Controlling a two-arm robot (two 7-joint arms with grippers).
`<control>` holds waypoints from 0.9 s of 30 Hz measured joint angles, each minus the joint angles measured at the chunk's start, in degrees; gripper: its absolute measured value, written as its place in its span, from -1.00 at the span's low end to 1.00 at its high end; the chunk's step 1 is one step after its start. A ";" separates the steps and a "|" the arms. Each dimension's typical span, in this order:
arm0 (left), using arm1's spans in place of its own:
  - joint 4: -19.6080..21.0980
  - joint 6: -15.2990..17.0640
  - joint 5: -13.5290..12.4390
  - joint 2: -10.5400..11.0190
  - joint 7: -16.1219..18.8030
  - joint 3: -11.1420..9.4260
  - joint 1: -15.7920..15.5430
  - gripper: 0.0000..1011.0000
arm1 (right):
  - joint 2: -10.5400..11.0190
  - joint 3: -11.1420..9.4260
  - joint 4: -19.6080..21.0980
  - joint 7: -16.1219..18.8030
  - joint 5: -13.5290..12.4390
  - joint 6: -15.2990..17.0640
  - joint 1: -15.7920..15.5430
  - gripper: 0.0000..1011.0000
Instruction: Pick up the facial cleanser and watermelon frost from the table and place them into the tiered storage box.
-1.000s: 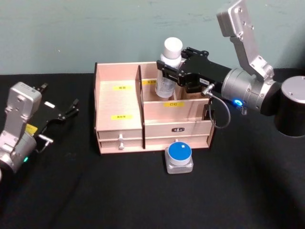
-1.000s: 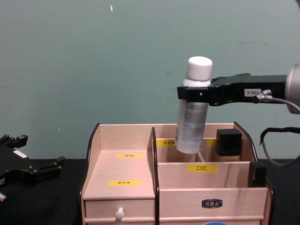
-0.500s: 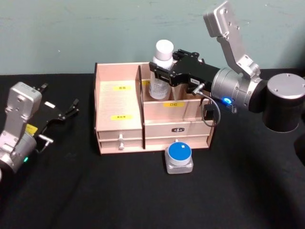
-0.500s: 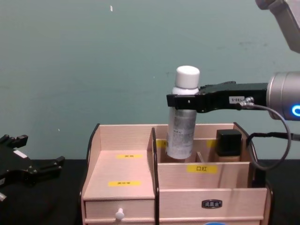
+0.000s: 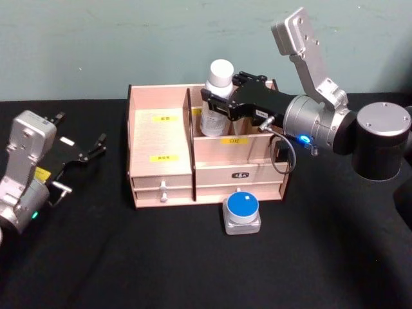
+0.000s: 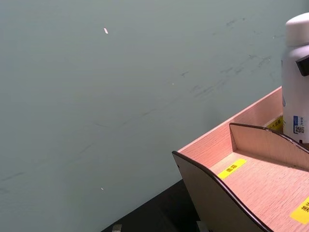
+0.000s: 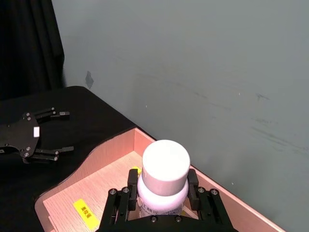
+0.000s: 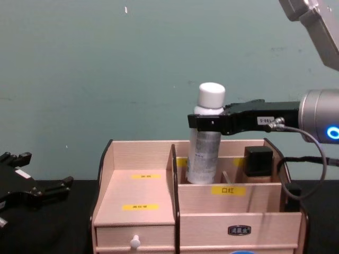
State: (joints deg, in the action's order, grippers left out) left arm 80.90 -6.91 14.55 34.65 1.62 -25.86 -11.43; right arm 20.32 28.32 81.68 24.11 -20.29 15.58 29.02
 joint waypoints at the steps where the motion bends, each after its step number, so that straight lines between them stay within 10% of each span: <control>1: 0.00 0.00 0.00 0.00 0.00 0.00 0.00 0.98 | -0.01 0.00 -0.10 0.02 0.08 -0.03 -0.03 0.19; 27: 0.00 0.00 0.00 0.00 0.00 0.00 0.00 0.98 | -1.13 0.39 -4.09 0.82 1.47 -0.72 0.16 0.19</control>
State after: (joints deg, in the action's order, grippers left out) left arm 80.90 -6.91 14.55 34.65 1.62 -25.86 -11.43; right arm 19.18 28.71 77.58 24.93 -18.82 14.86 29.17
